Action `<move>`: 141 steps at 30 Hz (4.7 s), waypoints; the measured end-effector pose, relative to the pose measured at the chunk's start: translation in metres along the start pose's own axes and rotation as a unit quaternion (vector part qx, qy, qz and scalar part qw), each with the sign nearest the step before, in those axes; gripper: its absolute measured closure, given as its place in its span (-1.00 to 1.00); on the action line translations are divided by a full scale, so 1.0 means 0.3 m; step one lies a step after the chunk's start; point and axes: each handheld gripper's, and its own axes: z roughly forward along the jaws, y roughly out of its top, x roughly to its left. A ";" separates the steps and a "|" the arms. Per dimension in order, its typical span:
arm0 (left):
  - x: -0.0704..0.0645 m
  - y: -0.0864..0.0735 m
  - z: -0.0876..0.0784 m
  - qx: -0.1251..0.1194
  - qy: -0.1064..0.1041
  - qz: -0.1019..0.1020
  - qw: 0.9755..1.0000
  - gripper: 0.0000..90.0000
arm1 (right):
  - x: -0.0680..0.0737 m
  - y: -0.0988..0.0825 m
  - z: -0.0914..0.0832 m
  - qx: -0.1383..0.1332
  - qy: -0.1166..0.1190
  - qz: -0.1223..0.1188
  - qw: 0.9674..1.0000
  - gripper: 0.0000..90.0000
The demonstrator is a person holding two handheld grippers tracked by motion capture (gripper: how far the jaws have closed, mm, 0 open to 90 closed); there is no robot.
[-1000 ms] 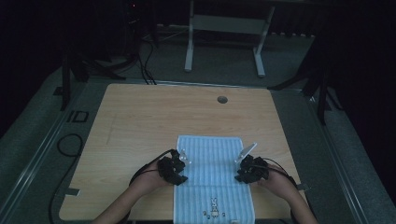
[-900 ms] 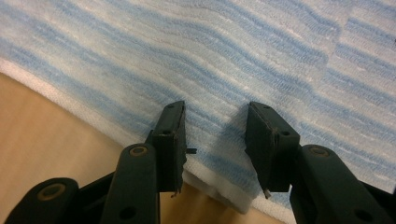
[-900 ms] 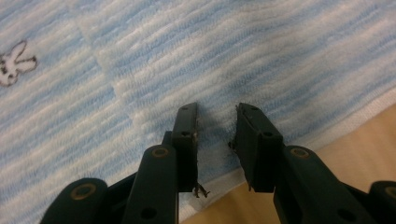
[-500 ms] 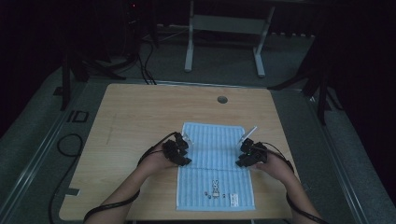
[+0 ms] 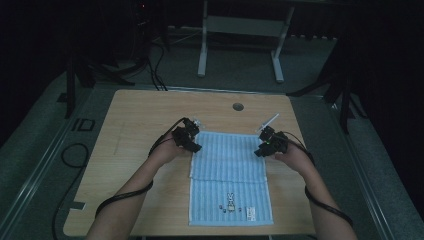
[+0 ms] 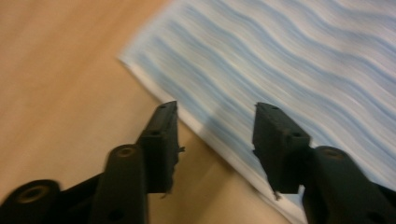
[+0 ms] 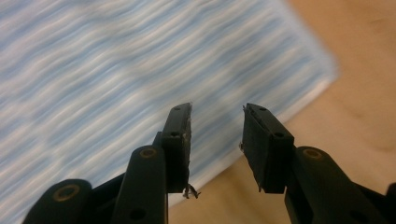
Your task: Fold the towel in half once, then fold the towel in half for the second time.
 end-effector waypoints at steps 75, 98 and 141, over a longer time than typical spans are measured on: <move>-0.020 0.115 -0.500 -0.187 0.053 0.021 0.981 0.97 | -0.010 0.191 -0.487 -0.111 -0.131 -0.025 0.985 0.87; -0.275 -0.311 -0.167 -0.096 -0.078 0.002 0.992 0.97 | 0.243 -0.259 -0.084 -0.057 0.012 -0.027 0.998 0.87; -0.515 -0.426 -0.158 -0.020 -0.206 0.063 0.976 0.78 | 0.420 -0.453 -0.046 -0.029 0.089 -0.010 0.996 0.71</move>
